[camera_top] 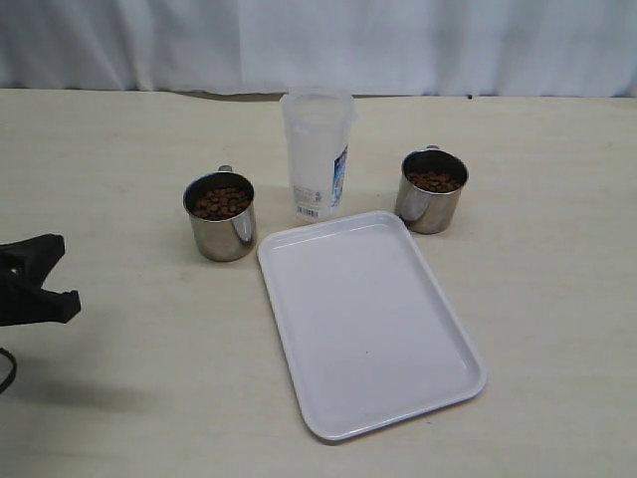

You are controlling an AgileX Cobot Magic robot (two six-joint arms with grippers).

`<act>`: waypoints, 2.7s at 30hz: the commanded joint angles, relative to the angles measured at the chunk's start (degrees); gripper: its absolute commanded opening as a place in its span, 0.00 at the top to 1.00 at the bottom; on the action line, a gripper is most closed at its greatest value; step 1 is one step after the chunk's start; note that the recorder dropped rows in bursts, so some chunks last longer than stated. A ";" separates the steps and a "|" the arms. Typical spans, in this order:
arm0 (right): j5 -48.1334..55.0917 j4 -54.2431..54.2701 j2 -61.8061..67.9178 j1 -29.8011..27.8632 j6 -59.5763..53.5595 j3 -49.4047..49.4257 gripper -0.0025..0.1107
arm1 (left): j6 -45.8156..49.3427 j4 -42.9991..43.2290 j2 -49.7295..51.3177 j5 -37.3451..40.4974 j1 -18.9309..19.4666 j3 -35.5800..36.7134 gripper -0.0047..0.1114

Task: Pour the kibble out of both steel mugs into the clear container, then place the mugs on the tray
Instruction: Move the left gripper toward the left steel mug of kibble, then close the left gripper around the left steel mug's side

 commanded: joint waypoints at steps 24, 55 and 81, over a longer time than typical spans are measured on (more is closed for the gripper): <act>-0.12 0.03 -0.19 0.13 -0.29 0.22 0.93 | 2.81 32.76 20.65 -1.42 1.44 -17.69 0.96; -0.12 0.03 -0.19 0.13 -0.29 0.22 0.93 | 3.92 33.17 28.16 -7.26 0.48 -28.53 0.45; -0.12 0.03 -0.19 0.13 -0.29 0.22 0.93 | 2.59 30.35 33.13 -7.26 -6.67 -36.92 0.45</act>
